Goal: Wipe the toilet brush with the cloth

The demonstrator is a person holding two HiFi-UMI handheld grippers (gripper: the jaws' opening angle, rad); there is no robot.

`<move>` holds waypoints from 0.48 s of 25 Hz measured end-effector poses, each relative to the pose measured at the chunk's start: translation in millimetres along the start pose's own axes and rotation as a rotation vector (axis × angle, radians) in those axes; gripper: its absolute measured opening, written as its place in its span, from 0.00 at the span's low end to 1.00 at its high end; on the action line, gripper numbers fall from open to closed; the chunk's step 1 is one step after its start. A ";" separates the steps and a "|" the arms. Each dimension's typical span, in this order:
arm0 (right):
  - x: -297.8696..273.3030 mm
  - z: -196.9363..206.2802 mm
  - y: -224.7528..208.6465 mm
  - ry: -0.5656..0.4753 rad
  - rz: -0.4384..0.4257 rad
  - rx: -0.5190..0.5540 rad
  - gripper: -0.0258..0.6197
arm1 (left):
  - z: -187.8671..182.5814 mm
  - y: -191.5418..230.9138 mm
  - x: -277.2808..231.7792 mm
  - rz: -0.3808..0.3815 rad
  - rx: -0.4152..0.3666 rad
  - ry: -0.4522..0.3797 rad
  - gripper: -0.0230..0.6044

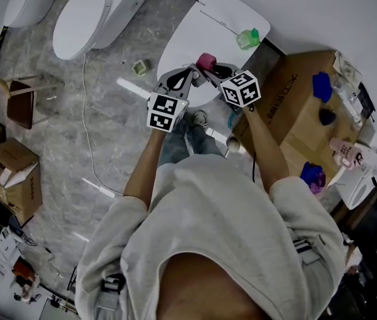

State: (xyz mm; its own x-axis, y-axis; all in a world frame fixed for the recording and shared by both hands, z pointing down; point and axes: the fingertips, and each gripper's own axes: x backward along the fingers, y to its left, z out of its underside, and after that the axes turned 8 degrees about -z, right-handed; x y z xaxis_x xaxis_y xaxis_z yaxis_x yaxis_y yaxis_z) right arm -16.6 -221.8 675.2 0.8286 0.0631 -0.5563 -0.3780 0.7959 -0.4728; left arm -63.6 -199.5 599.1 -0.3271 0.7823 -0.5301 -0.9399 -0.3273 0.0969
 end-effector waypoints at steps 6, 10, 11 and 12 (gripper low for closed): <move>2.6 10.3 -17.3 -0.006 0.053 -0.054 0.19 | -1.3 1.0 -3.6 -0.003 -0.001 0.004 0.07; 20.7 -0.2 -20.1 -0.049 0.093 -0.043 0.19 | -1.6 1.0 -4.2 0.000 -0.006 0.010 0.07; 27.2 -5.6 -19.4 -0.066 0.103 -0.032 0.19 | -1.7 1.3 -4.3 0.000 -0.007 0.011 0.07; 34.1 -11.8 -18.1 -0.086 0.113 -0.021 0.19 | -1.8 1.8 -4.4 -0.002 -0.009 0.013 0.07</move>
State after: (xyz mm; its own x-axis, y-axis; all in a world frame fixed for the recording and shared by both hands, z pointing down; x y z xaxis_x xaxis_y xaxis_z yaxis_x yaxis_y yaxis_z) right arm 13.6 -241.2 656.7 0.8120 0.2035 -0.5470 -0.4788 0.7683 -0.4249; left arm -63.7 -204.5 600.1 -0.3240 0.7761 -0.5410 -0.9396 -0.3305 0.0886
